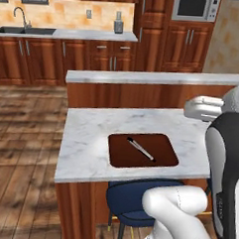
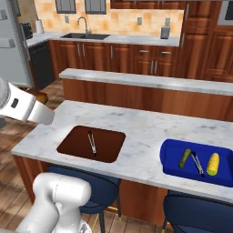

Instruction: Gather the corn and squash from the fridge and place them on a tray on the dining counter. Then gather the chicken drumstick and steak from the fridge and place them on the other tray.

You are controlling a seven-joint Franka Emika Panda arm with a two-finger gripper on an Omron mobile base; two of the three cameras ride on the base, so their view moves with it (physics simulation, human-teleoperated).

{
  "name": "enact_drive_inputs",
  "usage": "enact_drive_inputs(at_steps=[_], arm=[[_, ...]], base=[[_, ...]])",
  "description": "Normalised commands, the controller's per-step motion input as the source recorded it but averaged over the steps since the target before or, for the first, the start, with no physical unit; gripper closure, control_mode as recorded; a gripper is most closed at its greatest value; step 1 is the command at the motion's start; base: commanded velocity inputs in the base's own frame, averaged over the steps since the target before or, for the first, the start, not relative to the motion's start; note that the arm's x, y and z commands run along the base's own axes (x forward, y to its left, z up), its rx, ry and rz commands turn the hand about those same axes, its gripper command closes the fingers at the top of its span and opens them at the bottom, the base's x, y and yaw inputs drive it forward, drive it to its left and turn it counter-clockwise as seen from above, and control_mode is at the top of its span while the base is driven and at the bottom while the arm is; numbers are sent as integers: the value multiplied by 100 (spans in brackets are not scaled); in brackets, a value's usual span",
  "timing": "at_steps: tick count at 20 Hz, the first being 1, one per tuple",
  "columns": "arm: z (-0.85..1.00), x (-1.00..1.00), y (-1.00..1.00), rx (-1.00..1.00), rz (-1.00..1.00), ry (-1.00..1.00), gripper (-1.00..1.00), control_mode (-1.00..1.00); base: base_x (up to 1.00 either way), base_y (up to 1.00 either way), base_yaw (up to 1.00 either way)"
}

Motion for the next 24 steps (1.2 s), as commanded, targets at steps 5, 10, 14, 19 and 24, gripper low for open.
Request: enact_drive_inputs(at_steps=[5, 10, 14, 19, 24], arm=[[-11, 53, 3, 4, 2, 13, 100, -100], [-50, 35, 10, 5, 10, 17, 100, -100], [-73, 24, 6, 0, 7, 20, 100, -100], [-80, 35, 22, 0, 4, 16, 100, -100], [-73, 45, 33, -1, 0, 13, 100, -100]], base=[[0, 0, 0], [0, 0, 0], [0, 0, 0], [0, 0, 0], [0, 0, 0]])
